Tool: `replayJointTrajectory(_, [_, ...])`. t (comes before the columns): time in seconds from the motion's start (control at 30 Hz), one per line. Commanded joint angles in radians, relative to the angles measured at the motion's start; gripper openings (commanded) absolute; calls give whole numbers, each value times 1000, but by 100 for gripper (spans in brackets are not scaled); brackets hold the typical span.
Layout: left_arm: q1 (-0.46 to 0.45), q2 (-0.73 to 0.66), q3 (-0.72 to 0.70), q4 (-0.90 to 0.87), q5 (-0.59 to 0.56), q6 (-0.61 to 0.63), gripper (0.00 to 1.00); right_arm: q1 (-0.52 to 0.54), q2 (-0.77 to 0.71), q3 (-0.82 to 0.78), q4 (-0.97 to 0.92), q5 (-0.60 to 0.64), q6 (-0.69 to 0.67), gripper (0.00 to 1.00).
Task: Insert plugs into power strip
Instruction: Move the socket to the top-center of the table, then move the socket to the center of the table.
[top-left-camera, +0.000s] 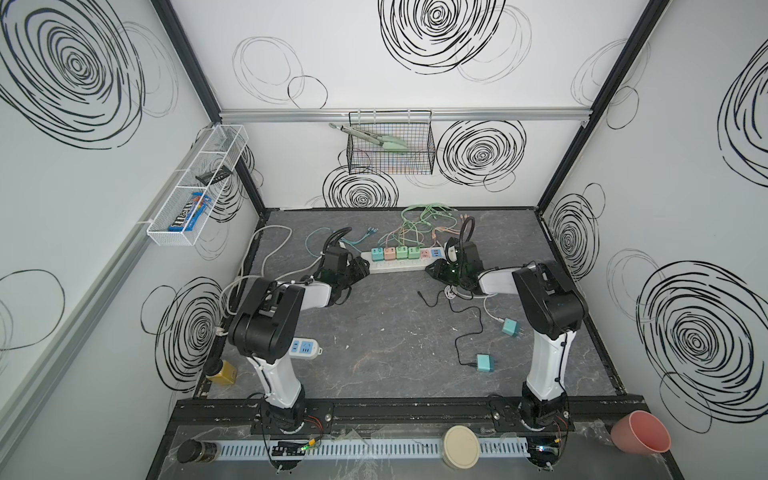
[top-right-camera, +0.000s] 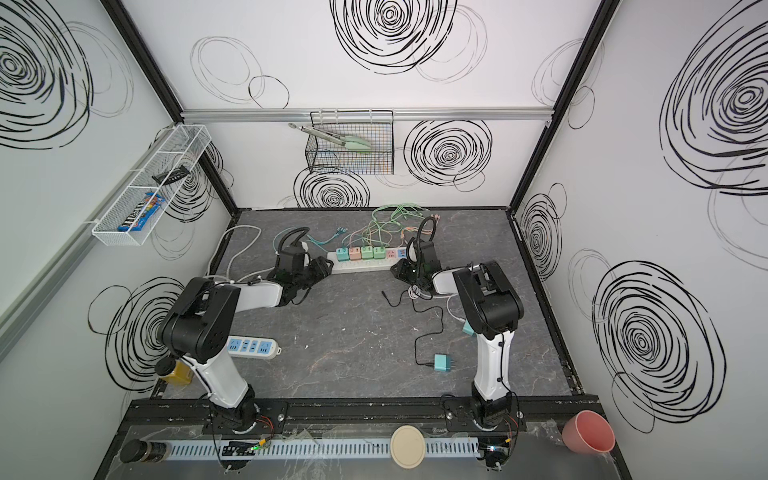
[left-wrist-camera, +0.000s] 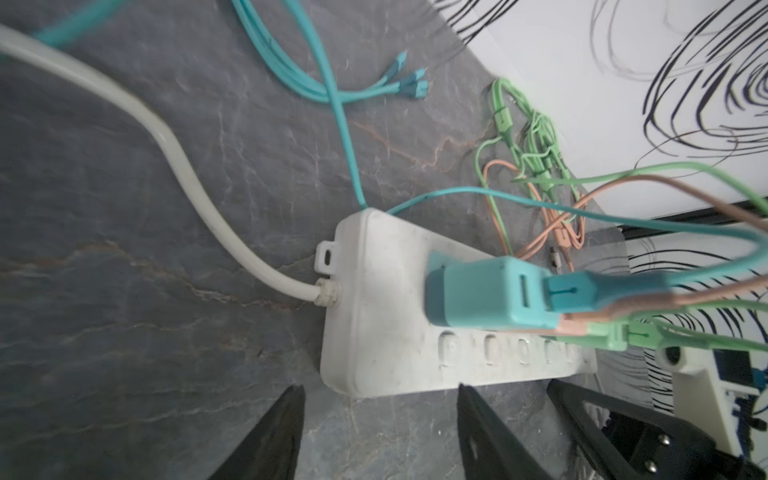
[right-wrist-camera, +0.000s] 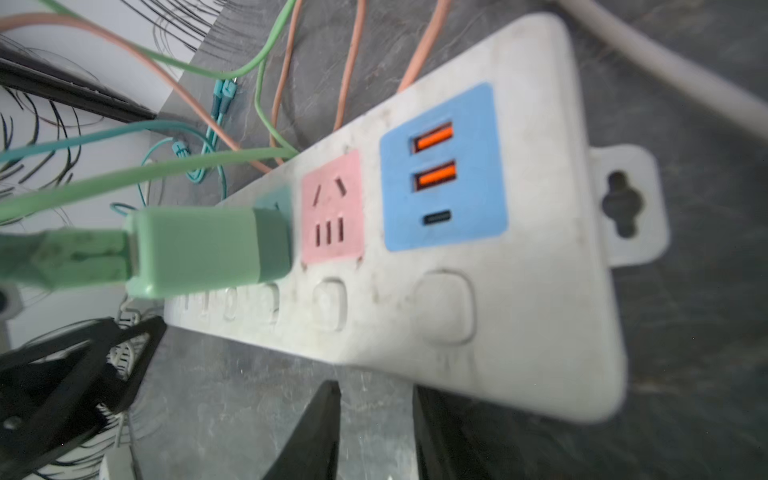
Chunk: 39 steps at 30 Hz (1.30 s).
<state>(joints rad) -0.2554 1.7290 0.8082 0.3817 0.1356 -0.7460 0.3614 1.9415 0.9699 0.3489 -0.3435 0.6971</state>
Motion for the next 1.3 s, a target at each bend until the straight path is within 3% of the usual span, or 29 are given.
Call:
replayJointTrajectory(0.0, [-18,-165,-51,-72,-107,52,75,34,-129,-46,-59,59,-73,56])
replayJointTrajectory(0.1, [-36,-306,-121,-132,-173,57,85,86,-218,-90,-93,123,-133,66])
replayJointTrajectory(0.23, [-33,-481,-196,-279,-267,53,98,141,-331,-161,-110,216,-165,94])
replayJointTrajectory(0.27, [-29,-518,-211,-311,-282,53,100,147,-354,-172,-116,233,-165,98])
replayJointTrajectory(0.4, [-29,-659,-230,-510,-443,48,96,150,-443,-217,-138,290,-161,97])
replayJointTrajectory(0.6, [89,-709,-219,-725,-582,-139,96,137,-515,-252,-157,299,-186,97])
replayJointTrajectory(0.77, [266,-638,-196,-802,-539,-243,96,129,-503,-231,-191,295,-197,97])
replayJointTrajectory(0.9, [396,-596,-184,-805,-490,-218,96,129,-498,-229,-193,294,-195,97])
replayJointTrajectory(1.07, [512,-622,-221,-809,-489,-262,96,129,-485,-219,-201,294,-196,98])
replayJointTrajectory(1.27, [706,-664,-300,-798,-381,-274,96,130,-471,-207,-210,293,-197,98])
